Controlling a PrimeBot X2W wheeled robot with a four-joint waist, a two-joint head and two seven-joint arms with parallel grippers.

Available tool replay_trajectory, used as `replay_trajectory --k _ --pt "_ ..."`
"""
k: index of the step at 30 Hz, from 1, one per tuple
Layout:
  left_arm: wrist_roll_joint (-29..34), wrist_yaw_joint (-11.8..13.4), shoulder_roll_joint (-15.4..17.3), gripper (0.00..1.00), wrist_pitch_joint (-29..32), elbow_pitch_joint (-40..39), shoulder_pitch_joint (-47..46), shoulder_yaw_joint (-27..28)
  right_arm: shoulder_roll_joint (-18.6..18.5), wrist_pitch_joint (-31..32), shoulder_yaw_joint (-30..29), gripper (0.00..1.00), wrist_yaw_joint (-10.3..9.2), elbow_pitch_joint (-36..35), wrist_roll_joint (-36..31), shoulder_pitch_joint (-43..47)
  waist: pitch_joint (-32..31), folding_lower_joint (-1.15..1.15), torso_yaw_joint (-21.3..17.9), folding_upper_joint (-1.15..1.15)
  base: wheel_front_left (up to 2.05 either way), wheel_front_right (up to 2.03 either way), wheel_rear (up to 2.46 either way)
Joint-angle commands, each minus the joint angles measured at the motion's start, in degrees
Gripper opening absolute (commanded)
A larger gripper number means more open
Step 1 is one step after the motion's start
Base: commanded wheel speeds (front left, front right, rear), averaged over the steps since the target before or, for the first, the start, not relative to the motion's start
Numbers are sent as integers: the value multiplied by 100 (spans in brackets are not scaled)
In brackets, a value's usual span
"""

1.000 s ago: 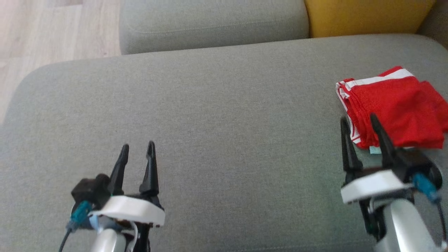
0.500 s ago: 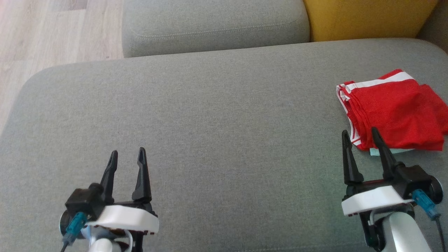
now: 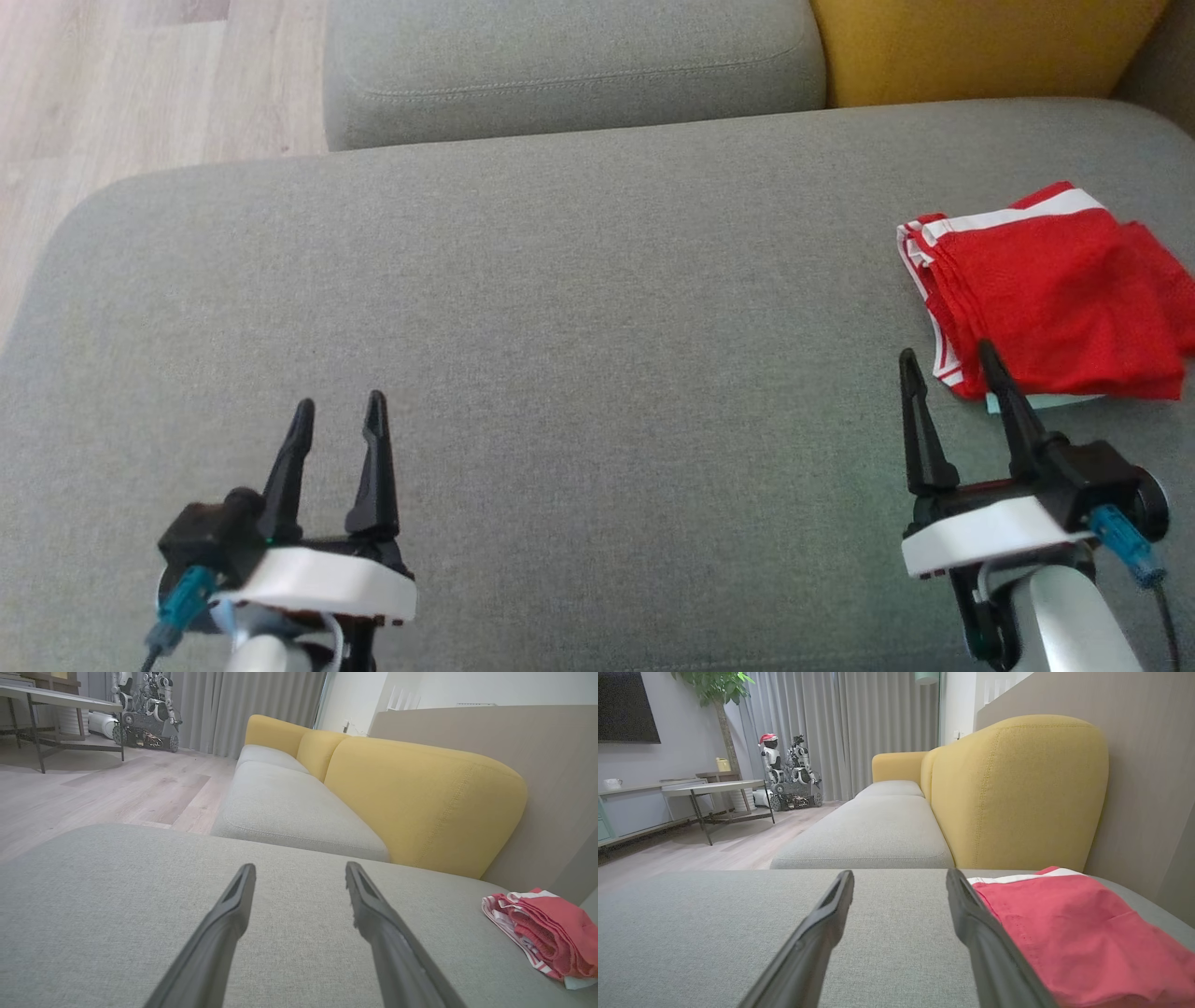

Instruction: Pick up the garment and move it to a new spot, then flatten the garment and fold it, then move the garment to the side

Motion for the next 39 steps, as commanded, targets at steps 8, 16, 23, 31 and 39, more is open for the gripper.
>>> replay_trajectory --k 8,16,23,31,39 --pt "-166 -41 11 100 -34 -153 -111 332 -12 -77 184 100 -5 -200 50 -60 11 0 -15 0 0 0 0" --pt "-215 -125 11 100 -34 -136 -121 361 -12 -77 228 100 -5 -176 57 -61 24 0 -6 0 0 0 0" --pt "-233 -95 -8 0 4 337 76 109 7 -1 78 0 0 287 10 77 30 0 -1 0 0 0 0" --pt "-714 -140 12 0 117 366 24 179 -14 108 53 0 0 263 602 66 28 0 10 0 0 0 0" --pt "-1254 -195 33 0 250 421 -47 263 -36 237 18 0 -1 251 1267 40 25 0 23 0 0 0 0"
